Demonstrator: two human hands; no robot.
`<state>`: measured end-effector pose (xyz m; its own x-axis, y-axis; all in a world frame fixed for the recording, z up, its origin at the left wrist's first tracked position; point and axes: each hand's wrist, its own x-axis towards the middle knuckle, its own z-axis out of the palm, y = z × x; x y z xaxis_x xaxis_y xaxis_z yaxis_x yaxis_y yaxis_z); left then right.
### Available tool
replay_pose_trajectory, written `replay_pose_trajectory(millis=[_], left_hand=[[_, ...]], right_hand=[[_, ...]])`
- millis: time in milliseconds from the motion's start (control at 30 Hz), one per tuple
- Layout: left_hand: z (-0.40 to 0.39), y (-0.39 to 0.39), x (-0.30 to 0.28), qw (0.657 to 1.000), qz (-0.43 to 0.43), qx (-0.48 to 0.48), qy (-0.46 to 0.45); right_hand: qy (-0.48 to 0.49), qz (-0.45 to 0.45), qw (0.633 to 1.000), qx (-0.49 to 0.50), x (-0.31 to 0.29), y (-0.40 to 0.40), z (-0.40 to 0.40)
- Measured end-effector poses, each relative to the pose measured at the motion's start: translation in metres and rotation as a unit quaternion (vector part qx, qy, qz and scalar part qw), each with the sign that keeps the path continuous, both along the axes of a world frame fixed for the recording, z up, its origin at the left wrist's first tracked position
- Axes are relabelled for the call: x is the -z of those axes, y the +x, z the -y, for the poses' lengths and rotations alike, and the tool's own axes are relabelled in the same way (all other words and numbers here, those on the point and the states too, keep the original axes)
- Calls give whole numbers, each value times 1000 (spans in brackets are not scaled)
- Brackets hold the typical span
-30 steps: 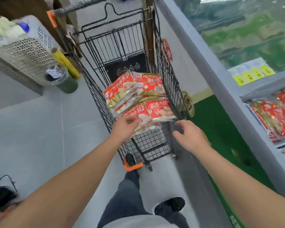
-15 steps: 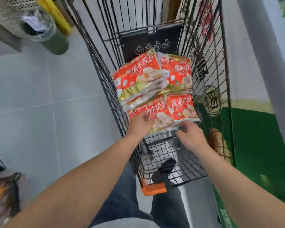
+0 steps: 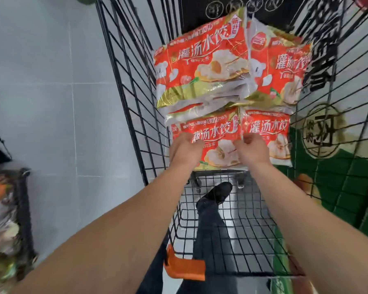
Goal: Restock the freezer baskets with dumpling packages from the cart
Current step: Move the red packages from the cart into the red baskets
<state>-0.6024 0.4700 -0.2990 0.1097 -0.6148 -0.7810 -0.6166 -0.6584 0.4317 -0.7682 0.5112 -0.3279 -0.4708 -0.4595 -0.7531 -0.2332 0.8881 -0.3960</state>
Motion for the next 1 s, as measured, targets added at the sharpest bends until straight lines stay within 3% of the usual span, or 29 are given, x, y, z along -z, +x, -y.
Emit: replay_pose_trajectory(millis=[167,367,467,600,767,900,1000], left_hand=[[0,-14,6,1000,-9,-22,15],[0,-18,16,998,48,-51,0],[-1,-27,29,997,56,-43,34],[0,-35,53,995,23,-77,55],[5,-27,61,985,-6,-167,43],[6,-23,27,987,-83,-132,37],[6,-17,-13,988,-132,-75,29]], right_hand=[[-5,34,998,53,14,-12,-6],[-21,-42,985,164,-6,-59,-41],[14,-35,978,206,-1,-71,-50],[18,35,953,300,22,-72,-50],[-9,43,932,360,10,-67,-51],[-33,4,930,365,-33,-53,-65],[-55,-3,903,426,-76,-39,-93]])
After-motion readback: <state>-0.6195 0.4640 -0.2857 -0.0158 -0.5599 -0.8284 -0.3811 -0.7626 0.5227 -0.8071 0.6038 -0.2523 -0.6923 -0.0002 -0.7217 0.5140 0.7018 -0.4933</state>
